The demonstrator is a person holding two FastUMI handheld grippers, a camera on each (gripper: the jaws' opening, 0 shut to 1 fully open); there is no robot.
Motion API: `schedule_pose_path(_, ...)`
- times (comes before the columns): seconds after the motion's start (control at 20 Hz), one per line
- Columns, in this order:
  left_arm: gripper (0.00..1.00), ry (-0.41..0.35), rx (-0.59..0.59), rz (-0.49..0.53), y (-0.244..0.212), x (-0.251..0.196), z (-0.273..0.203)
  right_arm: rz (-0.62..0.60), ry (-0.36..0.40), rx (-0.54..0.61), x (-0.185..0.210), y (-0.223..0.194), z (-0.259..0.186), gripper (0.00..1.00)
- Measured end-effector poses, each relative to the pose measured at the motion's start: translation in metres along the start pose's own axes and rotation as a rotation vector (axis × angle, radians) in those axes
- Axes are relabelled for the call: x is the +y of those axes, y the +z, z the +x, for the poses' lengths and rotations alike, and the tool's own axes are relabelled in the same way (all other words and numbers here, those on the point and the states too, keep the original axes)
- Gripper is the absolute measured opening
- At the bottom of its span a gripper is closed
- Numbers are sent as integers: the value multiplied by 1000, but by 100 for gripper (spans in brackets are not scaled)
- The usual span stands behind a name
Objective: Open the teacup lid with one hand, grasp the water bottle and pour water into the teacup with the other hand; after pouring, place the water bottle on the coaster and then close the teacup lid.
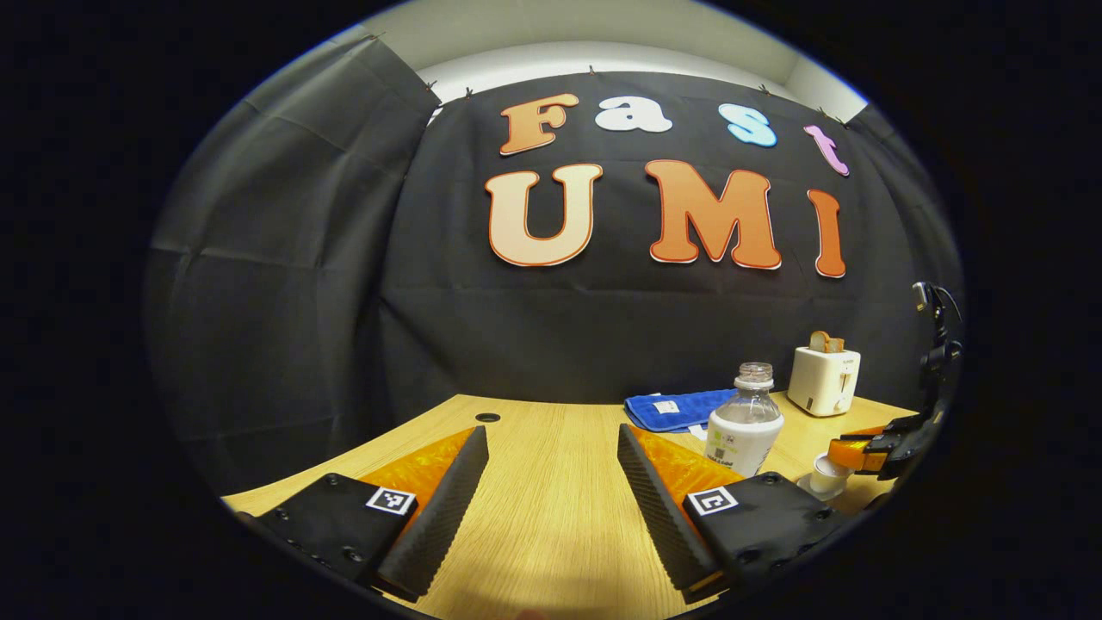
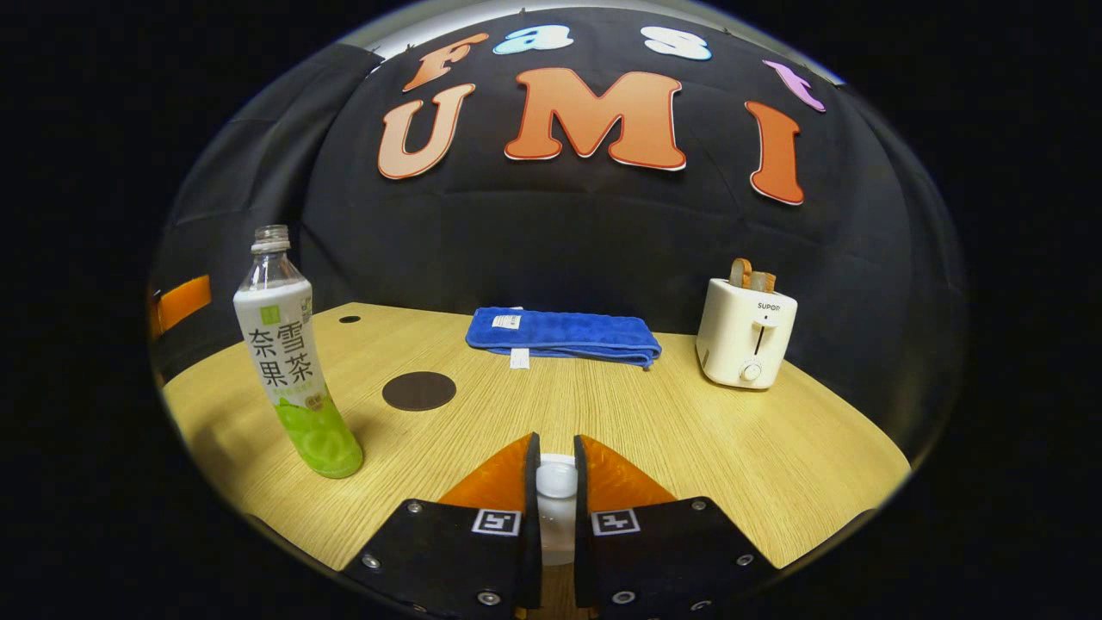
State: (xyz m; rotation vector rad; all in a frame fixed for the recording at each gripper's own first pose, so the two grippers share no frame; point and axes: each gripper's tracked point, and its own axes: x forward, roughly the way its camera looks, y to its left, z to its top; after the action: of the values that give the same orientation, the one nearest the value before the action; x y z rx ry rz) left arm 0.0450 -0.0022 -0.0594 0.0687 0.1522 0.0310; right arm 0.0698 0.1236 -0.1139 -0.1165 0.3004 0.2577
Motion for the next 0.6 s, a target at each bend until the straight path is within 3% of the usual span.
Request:
schedule_pose_path(0.35,99,10,-14,0,6,1,-3,16,-23,-51,-23,29,-18,15)
schedule_pose_path(0.6,99,-12,-28,-22,12,-9,-8,5,-113,-64,-71,33,-34,15)
